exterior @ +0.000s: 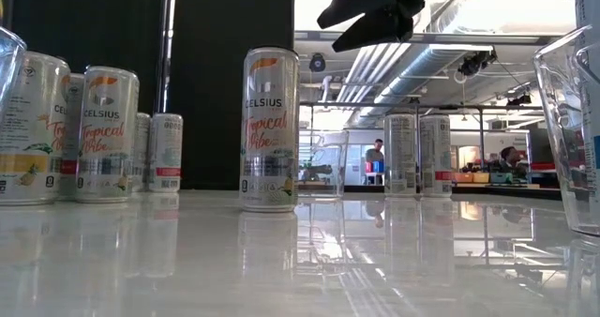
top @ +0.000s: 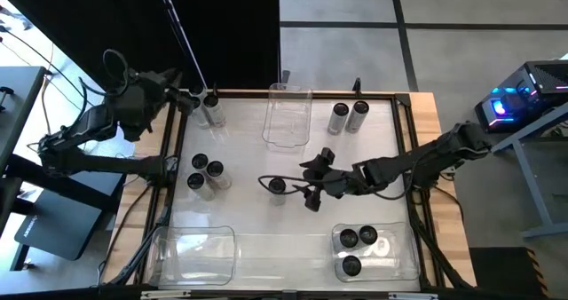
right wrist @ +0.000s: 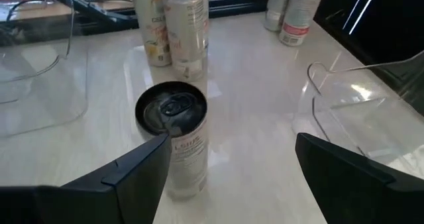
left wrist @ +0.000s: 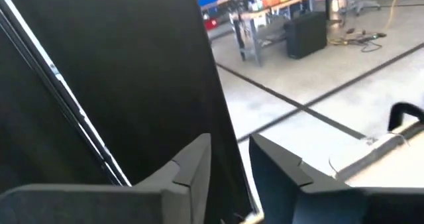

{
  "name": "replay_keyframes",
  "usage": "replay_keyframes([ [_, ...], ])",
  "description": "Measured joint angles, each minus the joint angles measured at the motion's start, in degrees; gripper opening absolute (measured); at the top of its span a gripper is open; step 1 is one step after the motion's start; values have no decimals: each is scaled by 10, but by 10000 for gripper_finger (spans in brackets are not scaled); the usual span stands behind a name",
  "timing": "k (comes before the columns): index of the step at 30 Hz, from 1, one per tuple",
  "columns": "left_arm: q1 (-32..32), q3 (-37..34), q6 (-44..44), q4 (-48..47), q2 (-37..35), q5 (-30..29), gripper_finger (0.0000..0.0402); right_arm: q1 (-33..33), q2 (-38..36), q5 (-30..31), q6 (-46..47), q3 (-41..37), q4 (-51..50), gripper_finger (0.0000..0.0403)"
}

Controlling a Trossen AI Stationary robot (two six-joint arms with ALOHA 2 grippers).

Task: Sort soda cans
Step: Put the bottom right white yellow soda can into the top middle transparent bin

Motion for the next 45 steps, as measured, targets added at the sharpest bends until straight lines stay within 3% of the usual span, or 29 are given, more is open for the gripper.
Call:
replay_keyframes([
  [6, 45, 0, -55, -72, 4, 65, 135, 34, 0, 89, -40, 0, -10, 319],
  [10, 39, -2, -94, -97, 3, 191, 138, 66, -3, 132, -83, 0, -10, 318],
  [12, 25, -17, -117, -79, -4, 240, 136, 78, -3, 101, -117, 0, -10, 318],
  [15, -12, -61, -132, -28, -18, 264, 126, 92, 0, -42, -171, 0, 13, 318],
  [17, -43, -101, -138, 13, -28, 264, 118, 102, 7, -93, -199, 0, 52, 319],
  [22, -117, -204, -138, 150, -38, 264, 96, 80, 32, -45, -220, 0, 145, 318],
  [27, -179, -266, -138, 258, -25, 261, 78, 21, 68, -72, -184, 0, 208, 319],
  [32, -225, -276, -157, 279, -11, 252, 69, -19, 104, -93, -149, 0, 241, 319],
  [37, -255, -276, -162, 278, 1, 221, 66, -28, 129, -151, -144, 0, 256, 319],
  [45, -271, -276, -158, 278, 8, 188, 66, -30, 143, -135, -135, 0, 254, 318],
])
